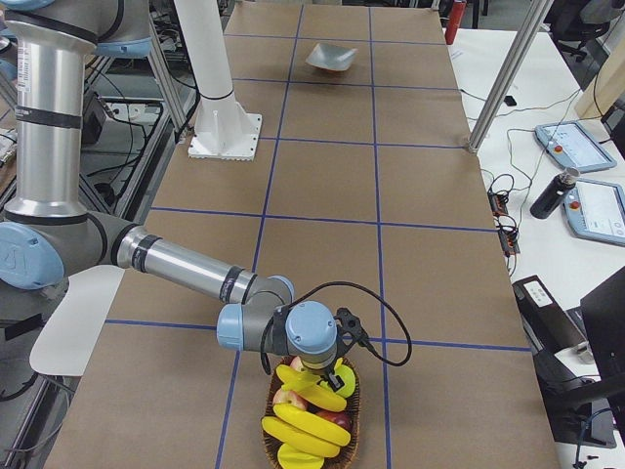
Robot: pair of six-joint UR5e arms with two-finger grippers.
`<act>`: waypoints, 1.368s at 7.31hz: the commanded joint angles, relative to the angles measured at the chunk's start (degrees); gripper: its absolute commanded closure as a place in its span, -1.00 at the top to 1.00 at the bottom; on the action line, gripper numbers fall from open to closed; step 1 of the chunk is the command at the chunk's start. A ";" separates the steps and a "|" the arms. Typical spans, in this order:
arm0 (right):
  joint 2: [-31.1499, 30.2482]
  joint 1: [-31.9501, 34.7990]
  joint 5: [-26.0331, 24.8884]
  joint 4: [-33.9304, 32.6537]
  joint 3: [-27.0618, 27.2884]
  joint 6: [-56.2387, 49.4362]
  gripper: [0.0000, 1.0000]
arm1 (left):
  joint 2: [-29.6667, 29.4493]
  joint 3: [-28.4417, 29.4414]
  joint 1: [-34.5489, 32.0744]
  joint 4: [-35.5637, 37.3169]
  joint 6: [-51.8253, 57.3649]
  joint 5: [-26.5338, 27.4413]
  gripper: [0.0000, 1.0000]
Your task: Transfer all bananas from basket to plate
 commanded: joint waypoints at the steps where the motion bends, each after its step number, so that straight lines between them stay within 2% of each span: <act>1: 0.27 2.04 0.16 -8.70 6.73 0.17 -1.00 | -0.09 0.13 0.00 0.00 0.00 0.00 1.00; 2: 0.53 2.13 0.07 -10.74 8.85 0.96 -1.00 | -0.09 0.31 0.00 -0.17 0.09 0.00 1.00; 4: 5.34 2.14 1.12 -18.01 9.84 1.23 -1.00 | -0.52 0.05 0.00 -0.35 0.09 -0.09 1.00; 5: 8.24 2.14 1.48 -19.79 10.19 6.80 -1.00 | -1.05 -0.13 0.00 -0.52 0.26 -0.09 1.00; 6: 8.61 1.79 2.35 -19.29 13.15 19.56 -1.00 | -1.40 -0.13 0.00 -3.14 0.26 0.00 1.00; 9: 11.06 -4.96 2.88 -19.20 22.12 41.85 -1.00 | -2.71 0.31 0.00 -19.55 0.09 0.44 1.00; 10: 12.73 -8.03 3.67 -19.11 24.32 49.49 -1.00 | -6.99 1.18 0.09 -19.68 -0.09 0.35 1.00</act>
